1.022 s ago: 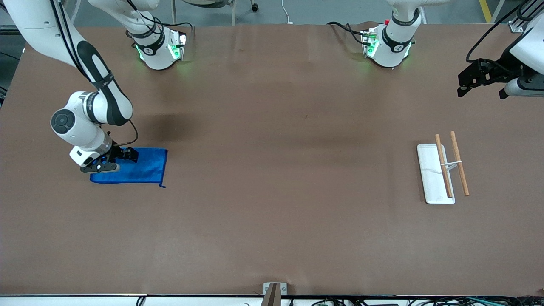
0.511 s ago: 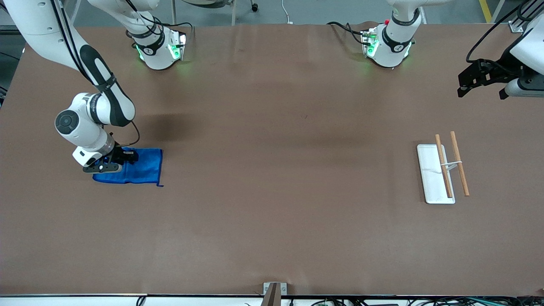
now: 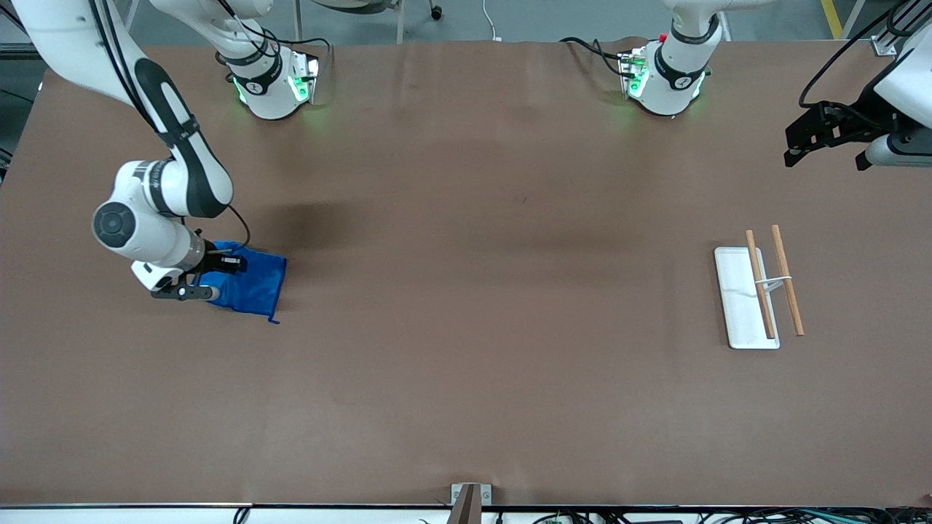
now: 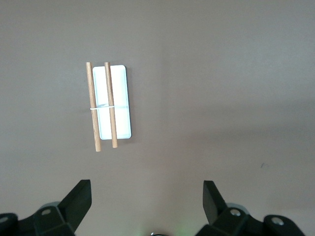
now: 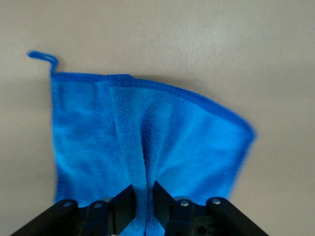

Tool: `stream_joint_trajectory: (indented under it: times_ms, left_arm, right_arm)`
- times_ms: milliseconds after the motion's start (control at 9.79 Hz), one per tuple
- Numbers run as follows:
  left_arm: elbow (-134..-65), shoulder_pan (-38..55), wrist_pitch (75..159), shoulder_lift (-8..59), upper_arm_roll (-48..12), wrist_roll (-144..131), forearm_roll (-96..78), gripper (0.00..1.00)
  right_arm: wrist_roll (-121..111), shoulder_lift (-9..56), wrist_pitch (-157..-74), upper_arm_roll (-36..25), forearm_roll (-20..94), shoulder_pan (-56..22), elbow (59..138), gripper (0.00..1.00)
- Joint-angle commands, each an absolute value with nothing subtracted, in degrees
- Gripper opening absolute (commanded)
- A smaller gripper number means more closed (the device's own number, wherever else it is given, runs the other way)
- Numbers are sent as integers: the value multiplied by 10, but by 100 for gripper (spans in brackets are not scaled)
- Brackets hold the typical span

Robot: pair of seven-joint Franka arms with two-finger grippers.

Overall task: Right arm passes towel to left arm to hang
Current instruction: 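Lift the towel with the right gripper while the left gripper approaches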

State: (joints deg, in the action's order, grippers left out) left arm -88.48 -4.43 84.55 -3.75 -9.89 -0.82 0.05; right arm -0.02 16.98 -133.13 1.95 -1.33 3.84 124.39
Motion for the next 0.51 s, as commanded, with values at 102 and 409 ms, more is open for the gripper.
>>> stream_joint_trajectory:
  times_ms: [102, 409]
  left_arm:
    - [-889, -54, 816, -12, -96, 23, -14, 100]
    - [-890, -92, 859, 65, -95, 25, -209, 100]
  right_arm:
    - [22, 114, -1214, 54, -8, 40, 1173, 5]
    - [51, 97, -1215, 144, 73, 39, 1149, 0]
